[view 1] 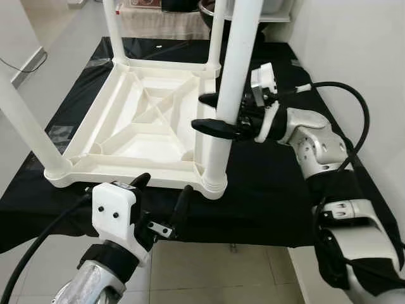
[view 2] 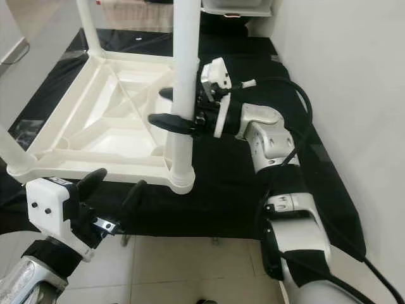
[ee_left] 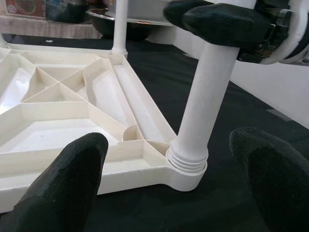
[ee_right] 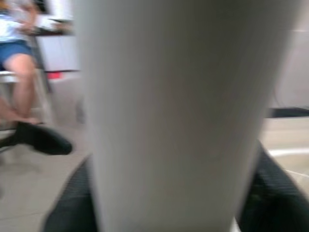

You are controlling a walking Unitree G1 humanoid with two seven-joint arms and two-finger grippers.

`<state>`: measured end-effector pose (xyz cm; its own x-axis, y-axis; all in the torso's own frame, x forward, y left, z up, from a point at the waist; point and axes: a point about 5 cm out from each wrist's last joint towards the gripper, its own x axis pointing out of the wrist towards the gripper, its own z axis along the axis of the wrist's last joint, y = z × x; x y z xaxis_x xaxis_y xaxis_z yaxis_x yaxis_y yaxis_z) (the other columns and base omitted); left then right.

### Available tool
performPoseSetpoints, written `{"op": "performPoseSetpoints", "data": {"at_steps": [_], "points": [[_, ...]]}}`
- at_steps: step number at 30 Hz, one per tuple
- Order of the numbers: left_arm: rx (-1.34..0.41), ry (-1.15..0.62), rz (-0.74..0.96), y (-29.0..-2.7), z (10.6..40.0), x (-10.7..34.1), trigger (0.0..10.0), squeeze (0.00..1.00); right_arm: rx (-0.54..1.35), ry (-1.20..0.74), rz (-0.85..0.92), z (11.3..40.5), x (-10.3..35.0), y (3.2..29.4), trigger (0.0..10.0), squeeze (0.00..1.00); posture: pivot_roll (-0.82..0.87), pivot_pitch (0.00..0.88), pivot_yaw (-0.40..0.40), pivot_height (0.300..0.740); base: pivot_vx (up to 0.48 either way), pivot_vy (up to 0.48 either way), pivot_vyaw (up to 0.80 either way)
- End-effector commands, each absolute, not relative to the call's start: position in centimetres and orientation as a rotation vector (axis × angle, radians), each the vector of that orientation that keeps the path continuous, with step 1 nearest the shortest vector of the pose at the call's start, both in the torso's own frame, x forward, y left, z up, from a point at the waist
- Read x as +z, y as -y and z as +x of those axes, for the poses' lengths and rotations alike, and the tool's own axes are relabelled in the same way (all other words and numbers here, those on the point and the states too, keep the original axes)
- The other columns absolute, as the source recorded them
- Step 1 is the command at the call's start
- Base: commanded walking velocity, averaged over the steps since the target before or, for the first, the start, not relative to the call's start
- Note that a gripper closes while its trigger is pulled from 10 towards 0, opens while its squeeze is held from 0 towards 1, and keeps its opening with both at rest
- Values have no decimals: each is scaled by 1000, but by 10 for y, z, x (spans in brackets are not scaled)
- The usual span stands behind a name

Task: Building children table

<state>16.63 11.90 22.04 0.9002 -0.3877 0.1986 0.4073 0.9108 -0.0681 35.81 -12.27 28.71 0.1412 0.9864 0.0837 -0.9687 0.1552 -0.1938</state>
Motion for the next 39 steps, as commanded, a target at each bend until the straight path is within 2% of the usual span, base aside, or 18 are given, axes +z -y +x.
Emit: {"op": "performPoseSetpoints", "data": {"at_steps": [1, 7, 12, 14, 16, 17, 18, 19, 20, 22, 26, 27, 33, 34, 36, 37, 38, 39], "points": [[-413, 165, -101, -121, 164, 219, 10000, 0, 1472, 208, -101, 357, 288, 128, 0, 0, 225, 205, -71, 740, 0, 0, 0], [-413, 160, -99, -121, 164, 218, 10000, 0, 1509, 199, -69, 356, 284, 132, 0, 0, 217, 202, -70, 740, 0, 0, 0], [-409, 159, -98, -122, 165, 218, 10000, 0, 1369, 183, -95, 356, 268, 135, 0, 0, 204, 199, -70, 740, 0, 0, 0], [-401, 158, -93, -126, 166, 218, 10000, 0, 1171, 114, -108, 355, 249, 136, 0, 0, 167, 197, -48, 740, 0, 0, 0], [-401, 158, -93, -126, 166, 218, 10000, 0, 1171, 114, -108, 355, 249, 136, 0, 0, 167, 197, -48, 740, 0, 0, 0], [-396, 158, -90, -128, 168, 218, 10000, 0, 958, 26, -152, 355, 231, 134, 0, 0, 166, 194, -46, 740, 0, 0, 0], [-396, 158, -90, -128, 168, 218, 10000, 0, 958, 26, -152, 355, 231, 134, 0, 0, 166, 194, -46, 740, 0, 0, 0], [-393, 159, -88, -130, 169, 218, 10000, 0, 578, -78, -197, 349, 207, 138, 0, 0, 159, 196, -46, 740, 0, 0, 0], [-398, 160, -84, -130, 171, 218, 10000, 0, 394, -119, -214, 333, 191, 131, 0, 0, 176, 196, -41, 740, 0, 0, 0], [-403, 161, -86, -130, 172, 218, 10000, 0, 317, -127, -215, 321, 183, 118, 0, 0, 156, 182, -35, 740, 0, 0, 0], [-409, 164, -86, -129, 174, 218, 10000, 0, 349, -102, -183, 319, 185, 93, 0, 0, 159, 176, -36, 740, 0, 0, 0], [-411, 168, -86, -128, 175, 219, 10000, 0, 346, -69, -149, 330, 198, 81, 0, 0, 151, 169, -35, 740, 0, 0, 0], [-410, 172, -87, -129, 176, 220, 10000, 0, 359, -41, -115, 337, 211, 70, 0, 0, 154, 172, -38, 740, 0, 0, 0], [-409, 173, -87, -129, 176, 220, 10000, 0, 381, -29, -107, 339, 214, 69, 10000, 0, 157, 175, -40, 740, 0, 0, 0], [-409, 173, -87, -129, 176, 220, 10000, 0, 397, -20, -102, 340, 215, 69, 10000, 0, 156, 176, -41, 740, 0, 0, 0], [-410, 172, -87, -128, 176, 220, 10000, 0, 426, 0, -91, 338, 220, 68, 10000, 647, 155, 178, -41, 740, 0, 0, 0], [-410, 172, -87, -128, 176, 220, 10000, 0, 426, 0, -91, 338, 220, 68, 10000, 647, 155, 178, -41, 740, 0, 0, 0], [-410, 170, -88, -129, 176, 220, 10000, 0, 462, 30, -61, 338, 226, 70, 10000, 1000, 155, 179, -43, 740, 0, 0, 0]]}}
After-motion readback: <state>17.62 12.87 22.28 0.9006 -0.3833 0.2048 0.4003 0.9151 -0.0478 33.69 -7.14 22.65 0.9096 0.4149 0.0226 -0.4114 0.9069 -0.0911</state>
